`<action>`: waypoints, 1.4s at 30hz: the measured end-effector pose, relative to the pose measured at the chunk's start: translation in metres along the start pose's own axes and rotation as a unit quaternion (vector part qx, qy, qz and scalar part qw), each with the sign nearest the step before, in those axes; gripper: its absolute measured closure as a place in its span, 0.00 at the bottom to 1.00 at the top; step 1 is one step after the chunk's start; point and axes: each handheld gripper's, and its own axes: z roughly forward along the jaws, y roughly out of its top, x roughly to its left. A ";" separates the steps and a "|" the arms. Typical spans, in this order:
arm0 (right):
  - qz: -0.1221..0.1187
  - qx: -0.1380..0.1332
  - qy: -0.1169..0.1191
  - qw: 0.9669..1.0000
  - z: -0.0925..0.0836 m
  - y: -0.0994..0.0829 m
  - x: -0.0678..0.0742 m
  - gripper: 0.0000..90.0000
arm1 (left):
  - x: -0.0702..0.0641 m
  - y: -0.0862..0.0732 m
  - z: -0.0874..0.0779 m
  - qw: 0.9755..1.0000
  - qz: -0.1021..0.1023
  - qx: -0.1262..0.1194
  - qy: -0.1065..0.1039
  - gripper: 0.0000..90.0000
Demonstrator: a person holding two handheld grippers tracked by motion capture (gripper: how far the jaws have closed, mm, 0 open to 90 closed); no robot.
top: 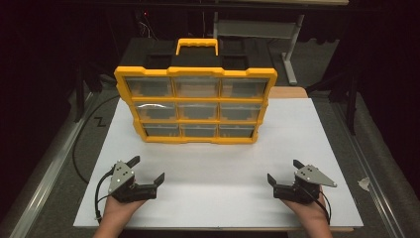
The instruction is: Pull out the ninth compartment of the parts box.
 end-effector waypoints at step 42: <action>-0.016 0.016 -0.008 1.000 0.036 0.022 0.022 0.01 | -0.003 0.000 0.003 1.000 -0.006 -0.007 -0.015 0.00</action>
